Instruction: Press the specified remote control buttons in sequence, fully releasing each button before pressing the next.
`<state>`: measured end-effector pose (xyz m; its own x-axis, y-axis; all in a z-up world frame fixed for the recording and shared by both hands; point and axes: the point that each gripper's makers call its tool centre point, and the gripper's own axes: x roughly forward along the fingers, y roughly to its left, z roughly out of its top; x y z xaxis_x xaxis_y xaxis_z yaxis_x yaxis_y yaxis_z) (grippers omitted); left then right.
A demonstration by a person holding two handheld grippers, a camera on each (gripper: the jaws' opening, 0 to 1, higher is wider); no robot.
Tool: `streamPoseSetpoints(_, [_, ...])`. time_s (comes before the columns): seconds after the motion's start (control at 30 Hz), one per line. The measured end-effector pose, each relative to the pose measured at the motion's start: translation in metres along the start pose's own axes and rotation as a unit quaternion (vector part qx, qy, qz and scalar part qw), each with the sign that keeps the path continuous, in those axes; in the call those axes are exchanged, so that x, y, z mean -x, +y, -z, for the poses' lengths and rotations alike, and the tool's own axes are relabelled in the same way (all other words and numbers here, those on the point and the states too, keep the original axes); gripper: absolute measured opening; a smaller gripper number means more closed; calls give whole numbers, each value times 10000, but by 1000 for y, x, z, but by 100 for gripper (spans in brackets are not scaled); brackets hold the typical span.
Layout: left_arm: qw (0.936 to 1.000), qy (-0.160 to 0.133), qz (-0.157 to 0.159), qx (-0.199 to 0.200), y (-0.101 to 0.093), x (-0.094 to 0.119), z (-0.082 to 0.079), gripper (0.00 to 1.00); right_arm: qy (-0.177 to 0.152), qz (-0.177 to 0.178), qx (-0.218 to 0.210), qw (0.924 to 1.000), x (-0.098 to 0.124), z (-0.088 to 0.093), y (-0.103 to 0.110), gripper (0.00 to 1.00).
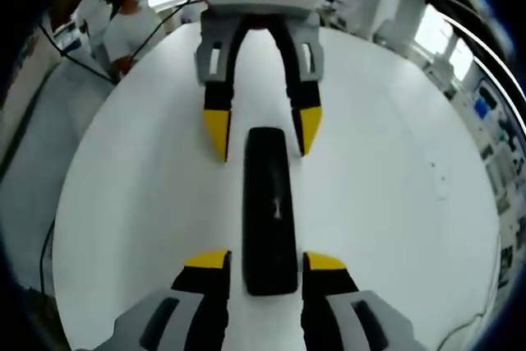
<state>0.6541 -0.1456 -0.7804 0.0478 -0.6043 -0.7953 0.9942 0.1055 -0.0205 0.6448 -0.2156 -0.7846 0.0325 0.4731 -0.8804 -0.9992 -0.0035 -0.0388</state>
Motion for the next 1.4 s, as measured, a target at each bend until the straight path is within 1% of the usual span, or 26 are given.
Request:
streamPoseSetpoints(0.23, [9999, 78, 118, -5, -3, -3, 0, 35, 48, -46, -27, 10000, -2, 0, -1, 26])
streamPoseSetpoints(0.33, [9999, 83, 102, 19, -1, -3, -1, 32, 60, -69, -36, 10000, -2, 0, -1, 25])
streamPoseSetpoints(0.53, [9998, 129, 131, 5, -2, -2, -2, 29, 104, -101, -21, 9999, -2, -1, 0, 24])
streamPoseSetpoints(0.73, [9997, 209, 71, -125, -4, -2, -3, 26, 149, -118, 13, 9998, -2, -1, 1, 22])
streamPoseSetpoints(0.97, [9994, 276, 45, -184, -5, -2, -2, 24, 192, -117, 28, 9997, -2, -2, 3, 22])
streamPoseSetpoints(1.03, [9993, 302, 42, -204, -9, -3, -3, 24, 195, -112, 14, 9997, -2, -1, 1, 21])
streamPoseSetpoints(1.13, [9992, 329, 50, -212, -8, -2, -2, 24, 228, -99, 88, 9997, -2, -1, 2, 21])
streamPoseSetpoints(1.2, [9992, 345, 70, -213, -11, -2, -2, 24, 247, -122, 99, 9996, -2, -1, 3, 21])
streamPoseSetpoints(1.23, [9991, 363, 69, -227, -15, -2, -4, 24, 243, -118, 118, 9996, -2, -1, 3, 21])
streamPoseSetpoints(1.3, [9990, 376, 70, -216, -16, -1, -4, 24, 232, -123, 114, 9996, 0, -2, 4, 21])
streamPoseSetpoints(1.4, [9991, 364, 78, -196, -14, 1, -3, 24, 236, -122, 131, 9996, 0, -2, 4, 21])
